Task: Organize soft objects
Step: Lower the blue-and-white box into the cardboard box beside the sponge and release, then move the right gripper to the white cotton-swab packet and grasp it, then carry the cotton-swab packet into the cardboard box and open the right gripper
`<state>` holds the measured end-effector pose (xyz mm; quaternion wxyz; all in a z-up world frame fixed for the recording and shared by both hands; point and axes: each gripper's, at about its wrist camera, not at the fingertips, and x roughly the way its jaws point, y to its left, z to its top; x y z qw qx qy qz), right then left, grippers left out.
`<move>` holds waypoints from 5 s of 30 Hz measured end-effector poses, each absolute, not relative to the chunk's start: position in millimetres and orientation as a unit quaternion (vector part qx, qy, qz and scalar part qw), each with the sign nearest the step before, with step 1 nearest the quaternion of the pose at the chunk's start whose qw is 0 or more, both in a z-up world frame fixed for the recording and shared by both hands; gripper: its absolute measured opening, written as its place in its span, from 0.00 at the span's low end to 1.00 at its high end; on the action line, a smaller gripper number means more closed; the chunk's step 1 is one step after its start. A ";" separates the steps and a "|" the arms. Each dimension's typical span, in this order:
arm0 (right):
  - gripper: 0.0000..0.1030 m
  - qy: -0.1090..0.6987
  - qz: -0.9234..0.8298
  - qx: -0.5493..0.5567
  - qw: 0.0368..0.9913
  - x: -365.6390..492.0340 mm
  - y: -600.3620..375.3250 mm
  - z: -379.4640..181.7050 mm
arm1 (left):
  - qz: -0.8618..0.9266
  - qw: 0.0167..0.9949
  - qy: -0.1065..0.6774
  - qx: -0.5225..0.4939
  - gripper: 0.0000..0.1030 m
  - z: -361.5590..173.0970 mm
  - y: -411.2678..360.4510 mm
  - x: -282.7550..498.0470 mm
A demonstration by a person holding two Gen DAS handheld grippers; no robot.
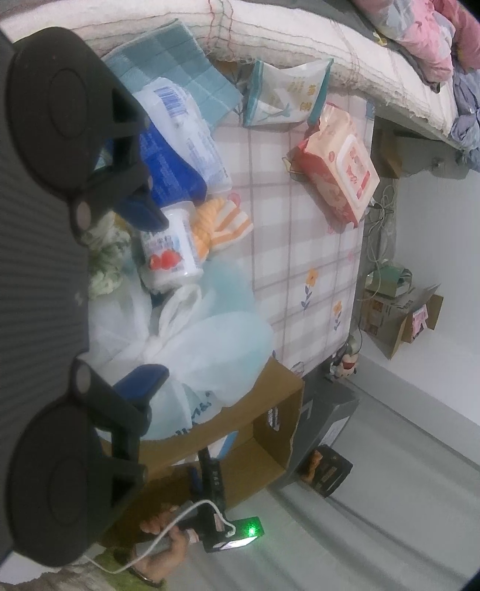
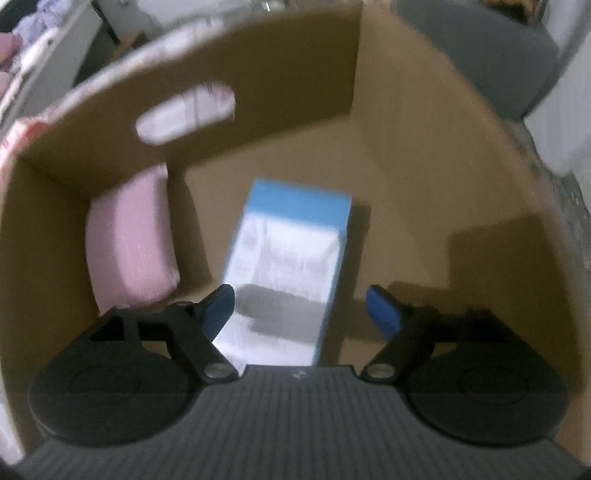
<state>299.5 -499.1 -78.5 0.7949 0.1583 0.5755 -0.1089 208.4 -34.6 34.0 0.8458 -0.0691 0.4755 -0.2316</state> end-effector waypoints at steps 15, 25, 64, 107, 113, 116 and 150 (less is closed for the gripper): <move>0.74 0.552 -0.069 0.105 0.824 318.4 -485.7 -77.4 | -0.217 0.847 0.480 -0.076 0.77 30.3 -22.1 207.8; 0.75 0.546 -0.022 0.100 0.832 346.6 -495.5 -81.6 | -0.210 0.847 0.482 -0.078 0.77 27.7 -17.7 210.2; 0.80 0.470 0.209 0.189 0.837 354.7 -292.7 81.0 | -0.103 0.906 0.410 0.017 0.83 53.1 60.2 220.8; 0.06 0.525 0.254 0.281 0.762 514.8 -120.3 -33.2 | -0.071 0.901 0.428 0.009 0.03 40.8 48.9 337.7; 0.05 0.486 0.269 0.278 0.784 467.7 -157.7 24.0 | -0.107 0.915 0.388 -0.006 0.03 81.8 28.7 293.1; 0.05 0.468 0.264 0.275 0.797 437.2 -185.8 50.0 | -0.137 0.914 0.381 -0.018 0.03 96.7 11.8 274.1; 0.03 0.414 -0.003 0.146 0.898 324.0 -581.7 20.2 | -0.340 0.839 0.420 0.071 0.34 40.4 -288.2 263.1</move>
